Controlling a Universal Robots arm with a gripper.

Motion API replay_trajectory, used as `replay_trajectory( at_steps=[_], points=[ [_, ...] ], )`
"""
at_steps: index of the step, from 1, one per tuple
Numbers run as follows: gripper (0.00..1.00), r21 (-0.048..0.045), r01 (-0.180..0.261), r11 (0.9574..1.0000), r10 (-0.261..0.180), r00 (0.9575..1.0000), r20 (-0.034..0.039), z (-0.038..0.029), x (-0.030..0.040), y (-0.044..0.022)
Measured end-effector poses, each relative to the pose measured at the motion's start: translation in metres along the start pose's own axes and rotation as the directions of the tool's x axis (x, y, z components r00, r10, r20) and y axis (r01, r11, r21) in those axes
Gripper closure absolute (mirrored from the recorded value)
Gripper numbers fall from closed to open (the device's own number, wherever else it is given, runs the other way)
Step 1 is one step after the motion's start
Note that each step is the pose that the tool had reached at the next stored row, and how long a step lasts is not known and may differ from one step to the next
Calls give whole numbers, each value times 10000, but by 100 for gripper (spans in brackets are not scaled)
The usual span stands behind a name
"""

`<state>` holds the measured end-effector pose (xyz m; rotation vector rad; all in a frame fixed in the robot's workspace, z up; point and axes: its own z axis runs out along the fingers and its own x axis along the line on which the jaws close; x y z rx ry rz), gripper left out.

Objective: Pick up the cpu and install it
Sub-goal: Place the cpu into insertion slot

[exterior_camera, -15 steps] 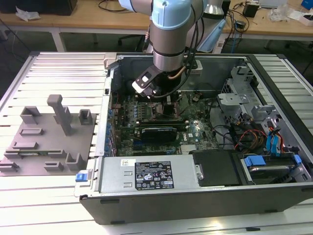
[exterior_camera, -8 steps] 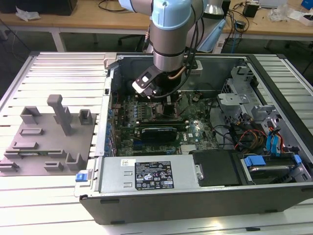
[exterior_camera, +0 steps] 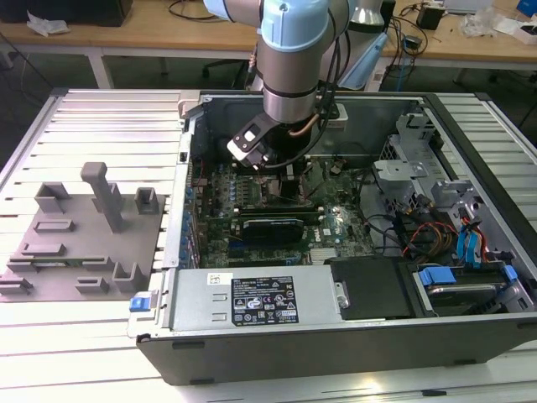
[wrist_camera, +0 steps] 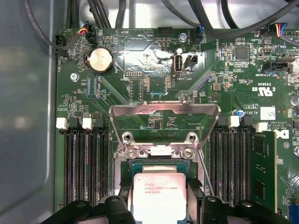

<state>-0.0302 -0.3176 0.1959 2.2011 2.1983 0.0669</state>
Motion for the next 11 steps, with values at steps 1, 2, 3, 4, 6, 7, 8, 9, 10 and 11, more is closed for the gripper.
replay_trajectory(
  at_steps=[1,2,3,4,6,7,8,9,10,11],
  points=[
    [45,-6,0,10000,0,10000,-15,4,2,1],
    [45,-6,0,10000,0,10000,-8,4,2,1],
    [38,-2,1,10000,-1,10000,-3,2,0,0],
    [38,-1,0,10000,0,10000,-1,2,0,0],
    [38,0,1,10000,-1,10000,-1,2,0,0],
    [38,-1,0,10000,0,10000,3,2,-1,0],
    [38,-1,2,10000,-2,10000,11,2,-6,0],
    [38,-1,3,10000,-3,10000,14,2,-10,0],
    [38,-2,1,10000,-1,10000,14,2,-14,0],
    [38,-1,1,10000,-1,10000,14,2,-17,0]
  ],
)
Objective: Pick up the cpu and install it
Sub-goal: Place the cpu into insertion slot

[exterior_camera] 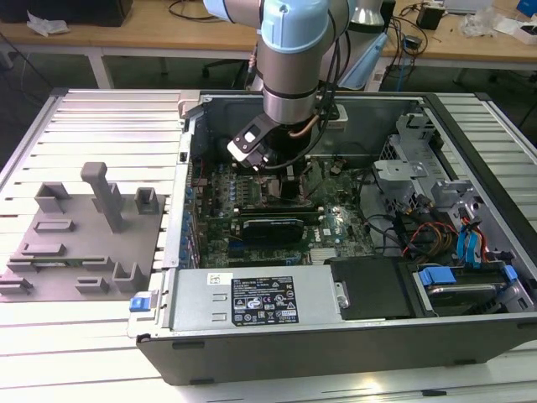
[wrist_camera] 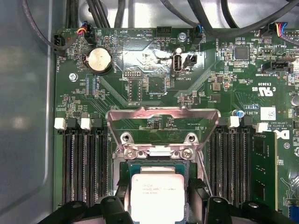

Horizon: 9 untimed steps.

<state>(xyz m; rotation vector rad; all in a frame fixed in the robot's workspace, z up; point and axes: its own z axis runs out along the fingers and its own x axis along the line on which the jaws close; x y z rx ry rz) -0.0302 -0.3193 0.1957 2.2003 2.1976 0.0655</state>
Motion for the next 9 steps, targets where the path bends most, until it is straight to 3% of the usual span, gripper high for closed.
replay_trajectory(
  at_steps=[5,9],
  points=[
    [38,1,3,10000,-3,10000,1,-1,-1,0],
    [38,1,5,10000,-5,10000,15,-51,-1,3]
  ],
)
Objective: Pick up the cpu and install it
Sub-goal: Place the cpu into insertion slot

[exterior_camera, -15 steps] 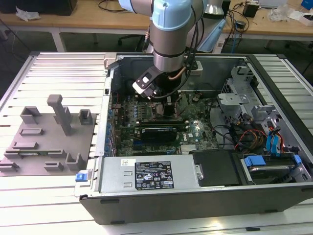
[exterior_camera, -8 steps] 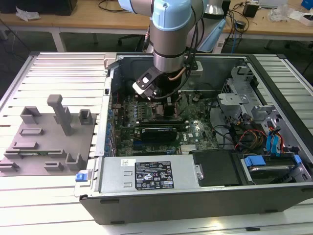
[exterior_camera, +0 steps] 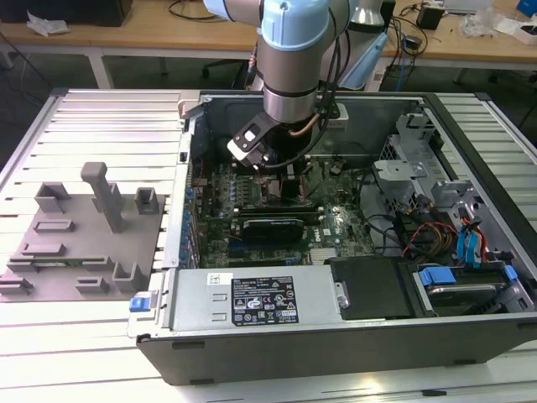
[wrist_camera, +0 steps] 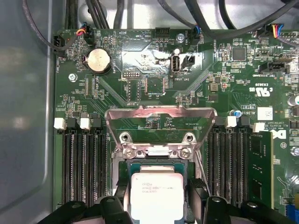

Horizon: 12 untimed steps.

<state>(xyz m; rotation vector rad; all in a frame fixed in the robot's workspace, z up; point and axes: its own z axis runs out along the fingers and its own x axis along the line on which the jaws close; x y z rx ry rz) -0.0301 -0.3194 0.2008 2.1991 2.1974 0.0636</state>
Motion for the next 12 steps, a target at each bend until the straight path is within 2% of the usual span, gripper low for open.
replay_trajectory(
  at_steps=[6,10,12],
  points=[
    [38,-1,-1,10000,1,10000,6,-44,1,2],
    [38,0,0,10000,0,10000,27,-123,4,6],
    [38,-3,0,10000,0,10000,23,-126,5,7]
  ],
)
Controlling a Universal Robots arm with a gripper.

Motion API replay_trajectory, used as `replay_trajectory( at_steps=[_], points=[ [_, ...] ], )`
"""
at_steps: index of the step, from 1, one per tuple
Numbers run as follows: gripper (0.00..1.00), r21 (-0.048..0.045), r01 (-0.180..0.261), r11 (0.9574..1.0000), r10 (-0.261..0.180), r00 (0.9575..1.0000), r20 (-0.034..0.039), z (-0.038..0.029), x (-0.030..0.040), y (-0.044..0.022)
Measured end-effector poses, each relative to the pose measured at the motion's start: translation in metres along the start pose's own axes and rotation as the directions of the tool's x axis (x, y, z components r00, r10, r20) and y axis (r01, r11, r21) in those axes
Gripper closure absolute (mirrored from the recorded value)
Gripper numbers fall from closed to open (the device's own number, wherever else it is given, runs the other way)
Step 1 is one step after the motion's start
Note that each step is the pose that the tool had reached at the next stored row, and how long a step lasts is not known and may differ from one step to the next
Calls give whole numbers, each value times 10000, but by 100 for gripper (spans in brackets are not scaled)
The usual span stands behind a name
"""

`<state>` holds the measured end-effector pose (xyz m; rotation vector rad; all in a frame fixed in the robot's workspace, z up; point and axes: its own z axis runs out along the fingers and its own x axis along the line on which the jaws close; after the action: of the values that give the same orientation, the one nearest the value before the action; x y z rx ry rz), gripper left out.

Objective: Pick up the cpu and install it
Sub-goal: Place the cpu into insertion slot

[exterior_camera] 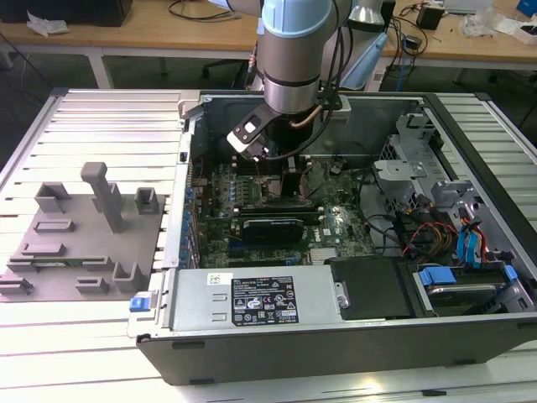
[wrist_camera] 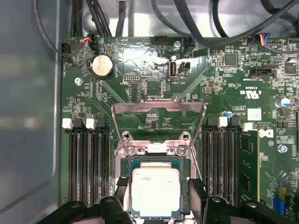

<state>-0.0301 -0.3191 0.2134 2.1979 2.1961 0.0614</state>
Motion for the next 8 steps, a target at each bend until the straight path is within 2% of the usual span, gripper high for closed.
replay_trajectory(
  at_steps=[6,8],
  points=[
    [40,2,0,10000,0,10000,4,-2,-1,-1],
    [53,2,1,10000,-1,10000,4,-2,-1,-2]
  ],
)
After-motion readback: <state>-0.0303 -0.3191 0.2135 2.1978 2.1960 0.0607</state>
